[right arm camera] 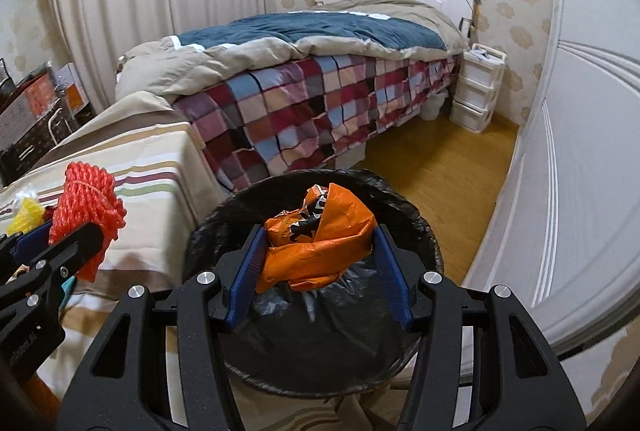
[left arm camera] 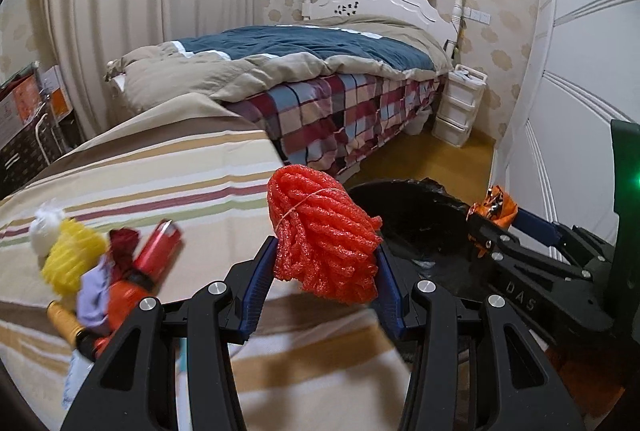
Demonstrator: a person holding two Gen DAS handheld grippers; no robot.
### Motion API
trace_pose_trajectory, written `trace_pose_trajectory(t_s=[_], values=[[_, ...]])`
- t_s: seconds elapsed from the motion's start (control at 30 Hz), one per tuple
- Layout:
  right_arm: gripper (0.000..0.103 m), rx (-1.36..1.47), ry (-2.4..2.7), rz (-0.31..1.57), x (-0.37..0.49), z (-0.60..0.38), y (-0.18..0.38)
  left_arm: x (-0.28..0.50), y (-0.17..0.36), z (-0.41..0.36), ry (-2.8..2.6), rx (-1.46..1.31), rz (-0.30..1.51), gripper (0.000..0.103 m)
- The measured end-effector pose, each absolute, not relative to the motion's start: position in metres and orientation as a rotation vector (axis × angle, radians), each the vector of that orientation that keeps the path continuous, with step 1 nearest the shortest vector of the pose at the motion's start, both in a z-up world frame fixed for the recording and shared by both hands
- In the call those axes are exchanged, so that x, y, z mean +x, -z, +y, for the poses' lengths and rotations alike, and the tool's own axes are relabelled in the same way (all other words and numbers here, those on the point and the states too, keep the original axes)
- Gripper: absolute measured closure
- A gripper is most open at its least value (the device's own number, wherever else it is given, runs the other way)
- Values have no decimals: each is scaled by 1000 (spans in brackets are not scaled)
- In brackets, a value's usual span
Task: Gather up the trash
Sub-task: 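Carry both bags over the black bin and open both tools to drop them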
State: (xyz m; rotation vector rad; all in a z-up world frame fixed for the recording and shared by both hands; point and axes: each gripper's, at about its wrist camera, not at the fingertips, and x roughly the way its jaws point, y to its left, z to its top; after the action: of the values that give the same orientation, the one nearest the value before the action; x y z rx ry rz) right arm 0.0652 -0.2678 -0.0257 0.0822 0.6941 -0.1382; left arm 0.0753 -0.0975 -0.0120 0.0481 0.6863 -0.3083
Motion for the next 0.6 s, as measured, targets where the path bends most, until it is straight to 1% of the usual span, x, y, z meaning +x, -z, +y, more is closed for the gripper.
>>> trace_pose_trajectory(t_s=[0.33,0.6], values=[[50,99,163,718,78,-283,39,98,24,-137,327,113,719,55],[50,117,185,727,86,-296,42,107,32,-143,313,133,742,53]])
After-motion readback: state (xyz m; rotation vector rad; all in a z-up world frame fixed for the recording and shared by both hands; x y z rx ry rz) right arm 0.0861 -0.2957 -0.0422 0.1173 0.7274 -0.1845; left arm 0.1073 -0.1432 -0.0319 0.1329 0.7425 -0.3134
